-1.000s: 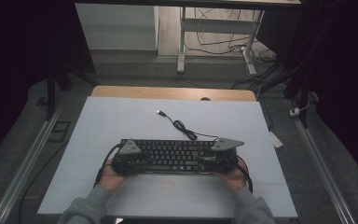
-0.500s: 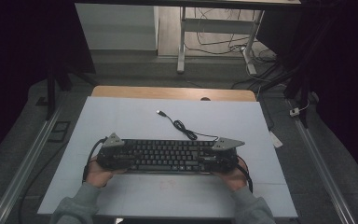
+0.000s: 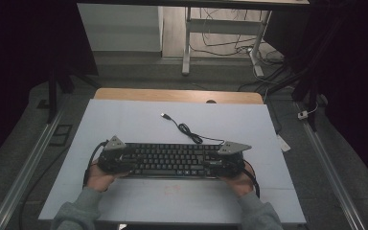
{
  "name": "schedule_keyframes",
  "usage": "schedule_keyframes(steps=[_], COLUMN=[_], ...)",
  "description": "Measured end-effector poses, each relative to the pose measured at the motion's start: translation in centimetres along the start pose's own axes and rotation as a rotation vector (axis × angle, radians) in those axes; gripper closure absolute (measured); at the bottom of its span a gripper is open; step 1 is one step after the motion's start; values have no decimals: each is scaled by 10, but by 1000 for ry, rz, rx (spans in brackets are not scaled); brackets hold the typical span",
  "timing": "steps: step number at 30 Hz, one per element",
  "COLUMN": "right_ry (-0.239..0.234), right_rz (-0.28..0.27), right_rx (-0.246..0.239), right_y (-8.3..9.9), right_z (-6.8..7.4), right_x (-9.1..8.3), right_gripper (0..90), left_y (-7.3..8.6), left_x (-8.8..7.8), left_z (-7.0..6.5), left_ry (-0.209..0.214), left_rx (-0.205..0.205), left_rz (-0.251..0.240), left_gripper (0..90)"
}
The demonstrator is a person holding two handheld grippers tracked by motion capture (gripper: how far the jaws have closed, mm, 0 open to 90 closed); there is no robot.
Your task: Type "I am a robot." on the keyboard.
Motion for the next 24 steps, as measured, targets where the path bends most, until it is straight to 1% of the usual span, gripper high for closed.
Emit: schedule_keyframes(steps=[7, 11, 14, 19, 22, 24], right_ry=[-1, -1, -3, -4, -3, -3], right_rz=[2, 3, 5, 2, 1, 0], right_rx=[-1, -2, -1, 2, 2, 2], right_y=[0, 0, 1, 0, 0, 0], right_z=[0, 0, 0, 0, -1, -1], right_x=[0, 1, 1, 1, 1, 1], right_gripper=[510, 510, 510, 510, 510, 510], left_y=[-1, -3, -3, -5, -6, -7], left_x=[4, 9, 15, 26, 34, 38], left_z=[2, 1, 0, -1, -1, -1], left_ry=[-8, -14, -14, -10, -1, -2], left_rx=[3, 17, 24, 44, 46, 54], left_rz=[9, 22, 40, 65, 78, 88], left_gripper=[457, 460, 470, 515, 545, 562])
Point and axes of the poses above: each handheld gripper's, and its own axes: x roughly forward along the jaws, y roughly out of its underside, z roughly to its left, the point moved 9 cm from there along x, roughly forward along the jaws, and after that the axes turned 5 degrees about -z, right-handed, at the moved point
